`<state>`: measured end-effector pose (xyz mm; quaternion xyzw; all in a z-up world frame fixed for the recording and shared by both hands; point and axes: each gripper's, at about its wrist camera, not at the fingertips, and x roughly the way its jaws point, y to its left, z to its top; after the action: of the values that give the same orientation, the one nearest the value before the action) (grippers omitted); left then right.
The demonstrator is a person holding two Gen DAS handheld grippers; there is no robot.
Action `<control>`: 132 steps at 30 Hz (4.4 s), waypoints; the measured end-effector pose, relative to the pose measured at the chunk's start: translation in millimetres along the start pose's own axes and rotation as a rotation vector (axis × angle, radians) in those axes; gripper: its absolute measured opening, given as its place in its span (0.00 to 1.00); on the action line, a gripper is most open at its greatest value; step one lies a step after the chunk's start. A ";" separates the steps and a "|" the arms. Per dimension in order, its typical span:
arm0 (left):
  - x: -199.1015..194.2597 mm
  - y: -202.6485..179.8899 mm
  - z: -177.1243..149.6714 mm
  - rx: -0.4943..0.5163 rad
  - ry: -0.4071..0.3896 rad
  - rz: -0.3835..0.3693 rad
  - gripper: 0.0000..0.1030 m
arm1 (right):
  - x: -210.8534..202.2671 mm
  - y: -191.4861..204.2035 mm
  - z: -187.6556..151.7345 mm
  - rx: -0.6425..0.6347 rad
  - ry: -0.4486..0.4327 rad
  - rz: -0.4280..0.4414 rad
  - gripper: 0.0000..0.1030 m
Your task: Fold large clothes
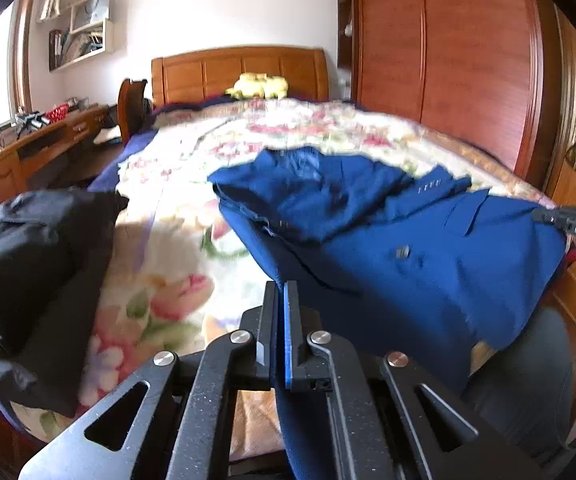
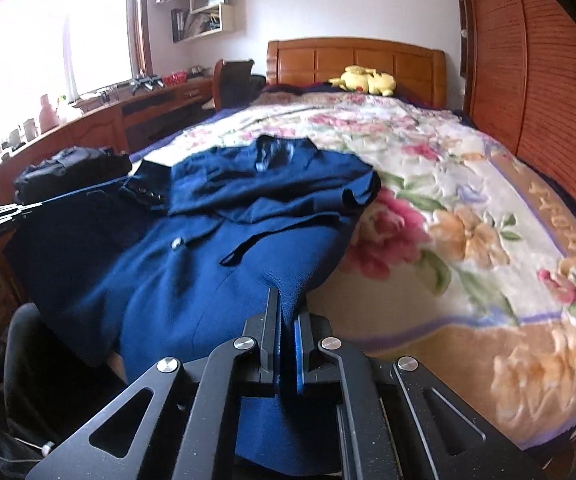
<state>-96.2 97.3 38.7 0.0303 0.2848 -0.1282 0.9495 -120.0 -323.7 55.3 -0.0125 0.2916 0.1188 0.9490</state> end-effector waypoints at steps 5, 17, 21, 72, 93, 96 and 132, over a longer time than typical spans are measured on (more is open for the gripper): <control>-23.5 -7.7 22.3 0.020 -0.082 -0.004 0.02 | -26.0 0.5 5.3 -0.013 -0.060 0.011 0.04; -83.8 -29.8 80.3 0.088 -0.271 -0.059 0.02 | -97.3 -1.9 30.2 -0.040 -0.246 0.027 0.04; -88.5 -27.2 95.9 0.096 -0.307 -0.056 0.02 | -111.6 -7.1 48.6 -0.062 -0.306 0.011 0.04; 254.7 88.1 149.2 -0.079 0.034 0.154 0.02 | 288.2 -54.9 182.0 -0.062 0.093 -0.233 0.04; 173.9 42.2 138.6 -0.063 -0.051 0.012 0.76 | 230.2 -27.2 177.8 -0.071 0.042 -0.147 0.65; 169.7 29.8 128.8 -0.062 -0.065 0.006 0.79 | 218.9 -4.3 170.0 -0.108 0.030 -0.095 0.65; 176.1 34.7 58.7 -0.106 0.032 -0.044 0.80 | 300.9 115.3 174.6 -0.474 0.217 0.025 0.04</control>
<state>85.9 83.3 -9.3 -0.0243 0.3068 -0.1334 0.9420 190.6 -129.9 38.0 -0.2438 0.3559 0.1933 0.8812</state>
